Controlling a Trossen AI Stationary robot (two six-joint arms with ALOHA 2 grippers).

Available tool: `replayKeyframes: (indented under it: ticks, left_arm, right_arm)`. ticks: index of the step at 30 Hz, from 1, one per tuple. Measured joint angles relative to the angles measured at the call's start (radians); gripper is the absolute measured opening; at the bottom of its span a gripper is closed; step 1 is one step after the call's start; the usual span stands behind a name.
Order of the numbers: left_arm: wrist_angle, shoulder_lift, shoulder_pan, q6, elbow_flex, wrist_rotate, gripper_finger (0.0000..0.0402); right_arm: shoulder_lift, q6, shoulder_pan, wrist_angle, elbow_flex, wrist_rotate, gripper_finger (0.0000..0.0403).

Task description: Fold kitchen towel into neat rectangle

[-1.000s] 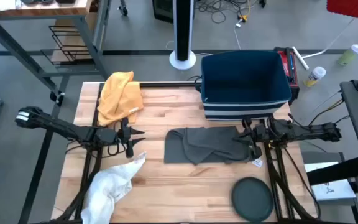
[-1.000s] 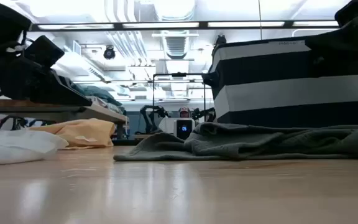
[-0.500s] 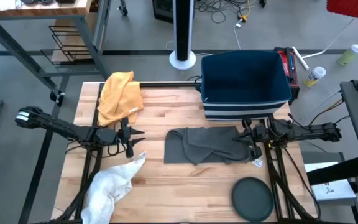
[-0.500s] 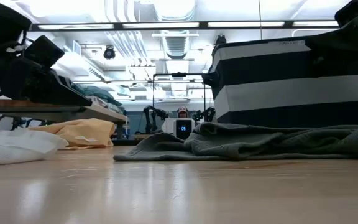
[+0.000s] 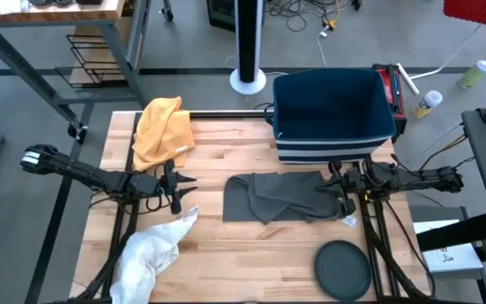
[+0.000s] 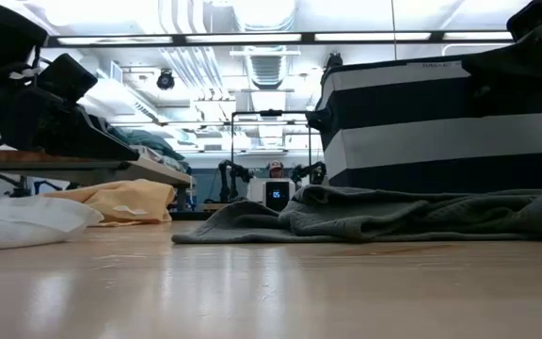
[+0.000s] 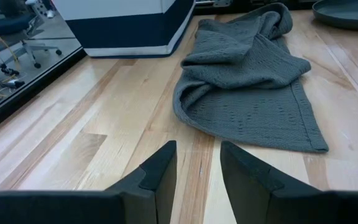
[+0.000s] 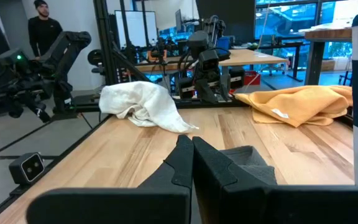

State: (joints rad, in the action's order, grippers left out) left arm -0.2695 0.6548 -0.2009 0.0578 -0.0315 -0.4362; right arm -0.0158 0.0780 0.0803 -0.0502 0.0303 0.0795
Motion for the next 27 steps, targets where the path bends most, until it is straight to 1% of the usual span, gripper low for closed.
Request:
replayKeyframes:
  ticks: [6,11,15,16,19,22,25,27]
  left_arm:
    - [0.000,0.000,0.000,0.000,0.000,0.000,0.0116]
    - [0.000,0.000,0.000,0.000,0.000,0.000,0.0116]
    - [0.000,0.000,0.000,0.000,0.000,0.000,0.0116]
    - [0.000,0.000,0.000,0.000,0.000,0.000,0.0116]
    - [0.000,0.000,0.000,0.000,0.000,0.000,0.0116]
    - [0.000,0.000,0.000,0.000,0.000,0.000,0.0116]
    - [0.000,0.000,0.000,0.000,0.000,0.000,0.0116]
    - [0.000,0.000,0.000,0.000,0.000,0.000,0.0116]
  right_arm:
    - [0.000,0.006,0.000,-0.080,0.000,-0.001,0.0000]
    - [0.000,0.199,0.000,-0.113,-0.001,-0.004,0.0000]
    - [0.001,0.250,0.000,-0.223,0.000,-0.086,0.0000]
    - [0.000,0.253,-0.001,-0.237,0.000,-0.089,0.0000]
    - [-0.009,0.241,0.004,-0.330,0.000,-0.041,0.0000]
    - [-0.074,0.213,0.020,-0.418,0.000,0.021,0.0000]
    - [-0.176,0.194,0.056,-0.531,0.001,0.013,0.0009]
    - [-0.275,0.187,0.085,-0.566,0.023,-0.011,0.0022]
